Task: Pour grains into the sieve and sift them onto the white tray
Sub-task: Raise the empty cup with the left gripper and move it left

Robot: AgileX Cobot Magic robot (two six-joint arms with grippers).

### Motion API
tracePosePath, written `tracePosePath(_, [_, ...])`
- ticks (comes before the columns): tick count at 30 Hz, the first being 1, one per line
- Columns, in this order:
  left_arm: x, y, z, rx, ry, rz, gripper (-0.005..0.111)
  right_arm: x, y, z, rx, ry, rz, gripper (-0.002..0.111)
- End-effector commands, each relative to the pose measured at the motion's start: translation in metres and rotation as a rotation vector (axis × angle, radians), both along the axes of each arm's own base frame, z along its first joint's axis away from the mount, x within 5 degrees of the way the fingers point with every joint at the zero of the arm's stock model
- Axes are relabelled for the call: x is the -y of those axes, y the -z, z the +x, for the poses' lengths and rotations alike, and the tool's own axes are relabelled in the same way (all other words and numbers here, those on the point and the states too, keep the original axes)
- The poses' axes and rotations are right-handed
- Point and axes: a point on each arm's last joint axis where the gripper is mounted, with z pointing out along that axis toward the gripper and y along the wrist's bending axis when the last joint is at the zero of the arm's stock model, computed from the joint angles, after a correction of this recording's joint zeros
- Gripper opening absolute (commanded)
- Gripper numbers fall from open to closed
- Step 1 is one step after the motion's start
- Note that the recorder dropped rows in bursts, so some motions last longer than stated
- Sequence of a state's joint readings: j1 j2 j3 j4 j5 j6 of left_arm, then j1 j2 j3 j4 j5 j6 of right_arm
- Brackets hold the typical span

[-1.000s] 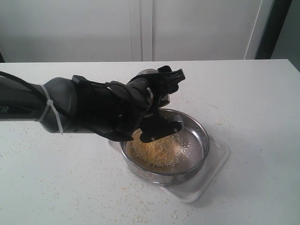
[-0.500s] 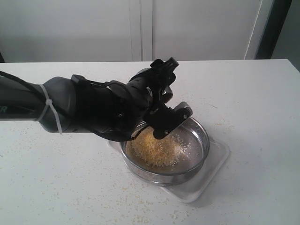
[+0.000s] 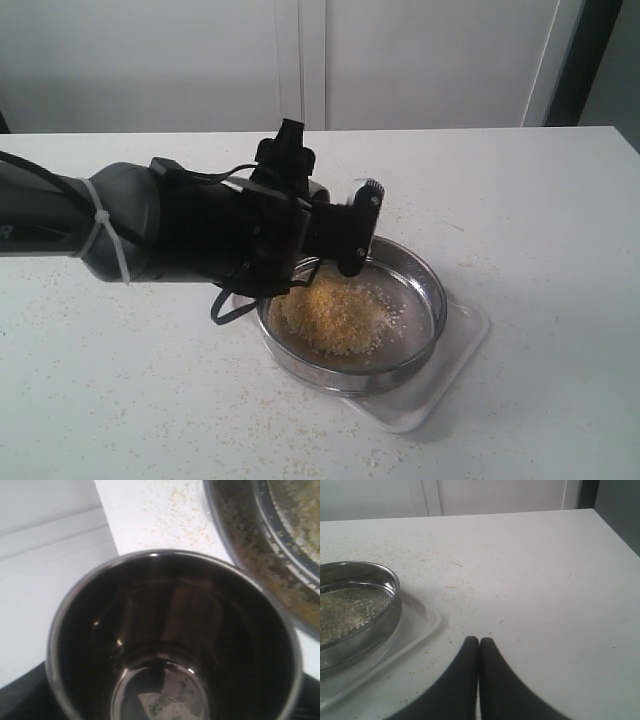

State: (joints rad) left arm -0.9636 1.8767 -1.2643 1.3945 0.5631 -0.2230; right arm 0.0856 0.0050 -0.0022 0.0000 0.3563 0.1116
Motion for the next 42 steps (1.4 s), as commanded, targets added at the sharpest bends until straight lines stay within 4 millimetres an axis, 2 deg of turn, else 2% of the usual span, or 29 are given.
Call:
tracePosePath(1, [-0.004,-0.002,-0.005,-0.060,-0.123,-0.113,0.000,0.000,-0.001,0.000,0.017,0.006,0.000,0.000])
tracePosePath(5, [-0.007,-0.008,-0.009,-0.104,-0.204,-0.231,0.000,0.000,-0.001,0.000,0.017,0.006,0.000,0.000])
tracePosePath(15, [-0.020,-0.037,-0.018,-0.239,-0.327,-0.517,0.000,0.000,-0.001,0.000,0.017,0.006,0.000,0.000])
tracePosePath(24, [-0.050,-0.052,-0.004,-0.350,-0.500,-0.739,0.000,0.000,-0.001,0.000,0.017,0.006,0.000,0.000])
tracePosePath(32, [-0.070,-0.059,0.011,-0.398,-0.580,-0.900,0.000,0.000,-0.001,0.000,0.017,0.006,0.000,0.000])
tracePosePath(38, [-0.089,-0.053,0.016,-0.433,-0.600,-1.035,0.000,0.000,-0.001,0.000,0.017,0.006,0.000,0.000])
tracePosePath(42, [-0.109,-0.046,0.016,-0.428,-0.631,-1.079,0.000,0.000,-0.001,0.000,0.017,0.006,0.000,0.000])
